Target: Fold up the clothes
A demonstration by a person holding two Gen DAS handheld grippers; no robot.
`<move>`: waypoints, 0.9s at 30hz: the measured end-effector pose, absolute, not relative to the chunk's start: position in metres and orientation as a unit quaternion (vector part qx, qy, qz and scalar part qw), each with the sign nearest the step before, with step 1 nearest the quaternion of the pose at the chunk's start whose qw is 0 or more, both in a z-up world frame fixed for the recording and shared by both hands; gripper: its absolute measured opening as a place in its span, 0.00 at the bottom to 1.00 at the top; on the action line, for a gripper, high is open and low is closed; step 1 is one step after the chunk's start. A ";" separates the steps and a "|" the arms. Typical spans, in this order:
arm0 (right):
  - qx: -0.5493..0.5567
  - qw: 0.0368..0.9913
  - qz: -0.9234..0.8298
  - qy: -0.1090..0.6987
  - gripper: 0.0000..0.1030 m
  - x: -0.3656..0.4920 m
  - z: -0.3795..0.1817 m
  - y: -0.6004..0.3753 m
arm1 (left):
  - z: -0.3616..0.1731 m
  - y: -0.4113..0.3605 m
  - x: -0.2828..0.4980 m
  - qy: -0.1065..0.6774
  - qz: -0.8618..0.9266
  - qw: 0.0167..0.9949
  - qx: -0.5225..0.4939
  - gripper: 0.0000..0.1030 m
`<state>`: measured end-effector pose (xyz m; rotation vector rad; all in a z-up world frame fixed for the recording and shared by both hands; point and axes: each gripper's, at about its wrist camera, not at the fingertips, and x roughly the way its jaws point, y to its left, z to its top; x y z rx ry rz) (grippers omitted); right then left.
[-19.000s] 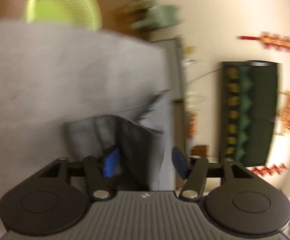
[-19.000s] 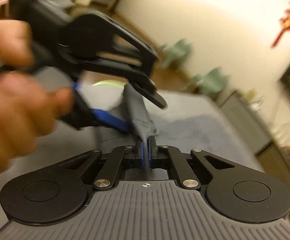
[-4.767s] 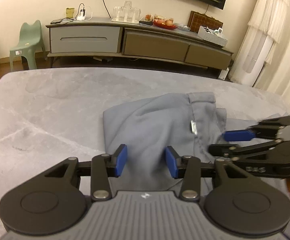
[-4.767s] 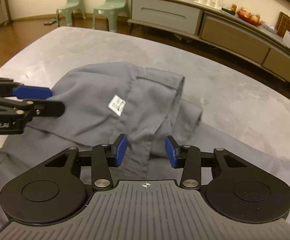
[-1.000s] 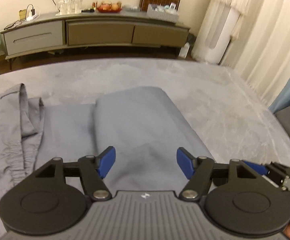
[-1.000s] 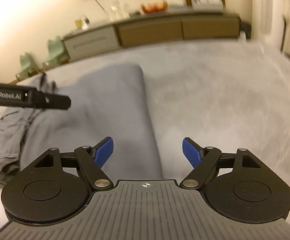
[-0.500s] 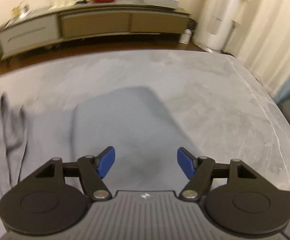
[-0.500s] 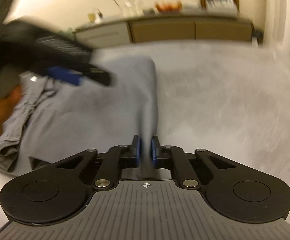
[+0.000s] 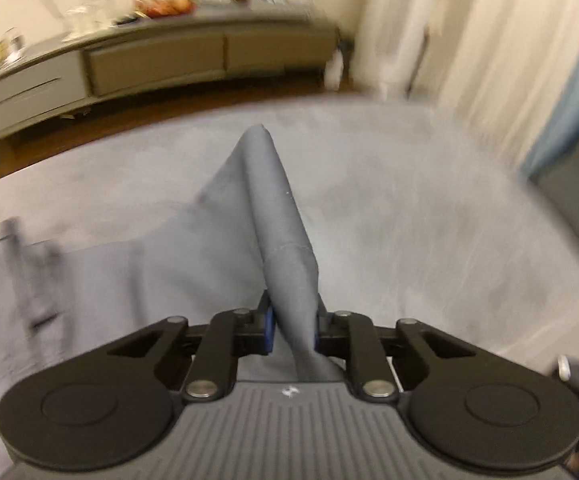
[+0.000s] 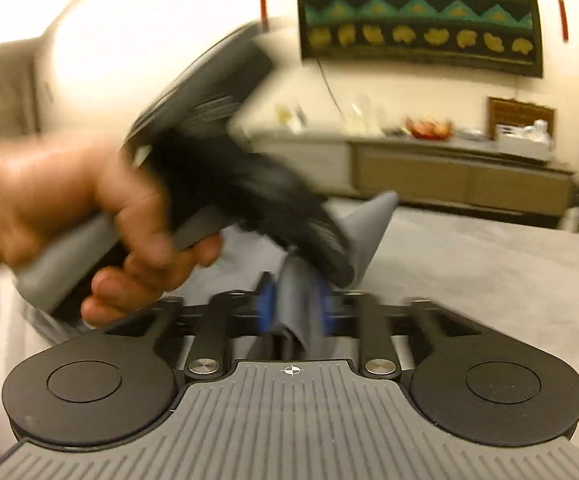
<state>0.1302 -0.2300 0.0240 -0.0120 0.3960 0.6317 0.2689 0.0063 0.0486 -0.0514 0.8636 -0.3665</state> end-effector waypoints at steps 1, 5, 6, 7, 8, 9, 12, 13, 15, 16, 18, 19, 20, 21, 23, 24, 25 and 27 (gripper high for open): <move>0.020 0.926 0.328 0.185 0.52 0.125 0.030 -0.233 | 0.057 0.044 0.255 0.399 -0.169 0.900 -0.055 0.15; 0.016 0.911 0.360 0.199 0.54 0.121 0.027 -0.218 | 0.056 0.196 0.205 0.358 -0.109 0.914 -0.158 0.17; 0.003 0.908 0.363 0.209 0.54 0.123 0.021 -0.209 | 0.042 0.234 0.199 0.357 -0.087 0.911 -0.186 0.23; -0.010 0.904 0.367 0.220 0.54 0.124 0.013 -0.196 | 0.026 0.262 0.197 0.364 -0.067 0.906 -0.206 0.33; -0.022 0.899 0.371 0.231 0.54 0.126 0.005 -0.184 | 0.008 0.284 0.198 0.375 -0.050 0.899 -0.219 0.38; -0.035 0.895 0.375 0.240 0.54 0.127 -0.002 -0.171 | -0.008 0.300 0.200 0.390 -0.033 0.892 -0.225 0.41; -0.065 0.891 0.382 0.235 0.54 0.114 -0.012 -0.132 | -0.028 0.324 0.194 0.387 -0.019 0.891 -0.236 0.47; -0.076 0.890 0.385 0.232 0.54 0.109 -0.014 -0.119 | -0.031 0.330 0.189 0.374 -0.023 0.894 -0.246 0.51; -0.104 0.888 0.400 0.203 0.58 0.096 -0.012 -0.094 | -0.038 0.343 0.179 0.349 -0.032 0.896 -0.272 0.56; -0.121 0.885 0.406 0.191 0.63 0.090 -0.014 -0.081 | -0.044 0.351 0.177 0.348 -0.034 0.893 -0.283 0.56; -0.166 0.878 0.413 0.174 0.59 0.078 -0.023 -0.051 | -0.055 0.360 0.184 0.358 -0.034 0.882 -0.306 0.56; -0.189 0.875 0.409 0.177 0.51 0.076 -0.027 -0.035 | -0.055 0.362 0.186 0.360 -0.033 0.881 -0.305 0.55; -0.210 0.874 0.395 0.189 0.48 0.083 -0.032 -0.020 | -0.052 0.364 0.189 0.362 -0.033 0.882 -0.299 0.54; -0.229 0.873 0.381 0.200 0.48 0.091 -0.038 -0.006 | -0.050 0.365 0.191 0.363 -0.032 0.884 -0.293 0.51; -0.220 0.879 0.363 0.218 0.49 0.108 -0.038 0.000 | -0.036 0.366 0.183 0.359 -0.029 0.890 -0.280 0.49; -0.209 0.880 0.362 0.227 0.50 0.112 -0.032 -0.002 | -0.030 0.367 0.174 0.355 -0.021 0.895 -0.271 0.51; -0.197 0.881 0.360 0.236 0.54 0.117 -0.025 -0.005 | -0.027 0.369 0.166 0.351 -0.009 0.898 -0.264 0.56; -0.179 0.884 0.364 0.232 0.59 0.116 -0.007 -0.008 | -0.024 0.373 0.150 0.349 0.007 0.899 -0.264 0.58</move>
